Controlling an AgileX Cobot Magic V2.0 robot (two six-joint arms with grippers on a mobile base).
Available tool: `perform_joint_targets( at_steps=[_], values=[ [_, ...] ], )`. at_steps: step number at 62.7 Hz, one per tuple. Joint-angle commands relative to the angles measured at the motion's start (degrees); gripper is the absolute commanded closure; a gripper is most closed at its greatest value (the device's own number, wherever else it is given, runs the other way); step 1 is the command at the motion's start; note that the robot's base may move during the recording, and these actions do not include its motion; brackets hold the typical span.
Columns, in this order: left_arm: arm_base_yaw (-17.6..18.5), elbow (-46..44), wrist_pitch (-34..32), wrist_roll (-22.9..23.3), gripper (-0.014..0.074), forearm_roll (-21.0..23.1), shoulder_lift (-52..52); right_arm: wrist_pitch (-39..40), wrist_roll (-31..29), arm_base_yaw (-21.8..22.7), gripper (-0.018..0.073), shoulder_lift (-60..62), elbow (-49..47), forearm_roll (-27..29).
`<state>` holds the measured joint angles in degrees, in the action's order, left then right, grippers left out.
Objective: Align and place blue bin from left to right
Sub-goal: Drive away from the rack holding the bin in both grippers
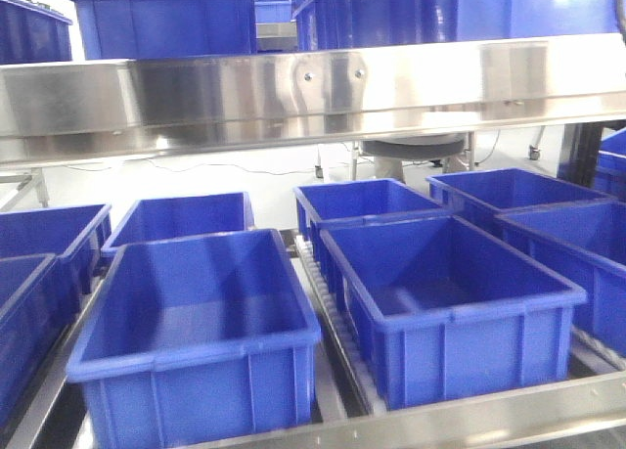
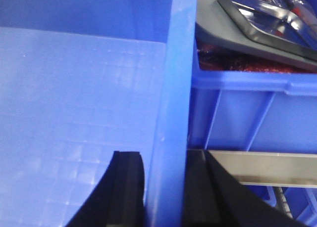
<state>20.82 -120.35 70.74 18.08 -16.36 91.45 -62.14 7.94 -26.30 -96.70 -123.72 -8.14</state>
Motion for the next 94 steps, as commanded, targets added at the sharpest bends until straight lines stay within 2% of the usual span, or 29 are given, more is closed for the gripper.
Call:
perform_joint_targets(
  at_steps=[1,94],
  values=[
    [-0.07,-0.7,-4.54,-1.4,0.061,-0.63,-0.4,3.88,-1.36,0.61,0.0634,2.06,-0.79,-4.15],
    [-0.07,-0.7,-4.54,-1.4,0.061,-0.63,-0.4,3.88,-1.36,0.61,0.0634,2.06,-0.79,-4.15]
  ],
)
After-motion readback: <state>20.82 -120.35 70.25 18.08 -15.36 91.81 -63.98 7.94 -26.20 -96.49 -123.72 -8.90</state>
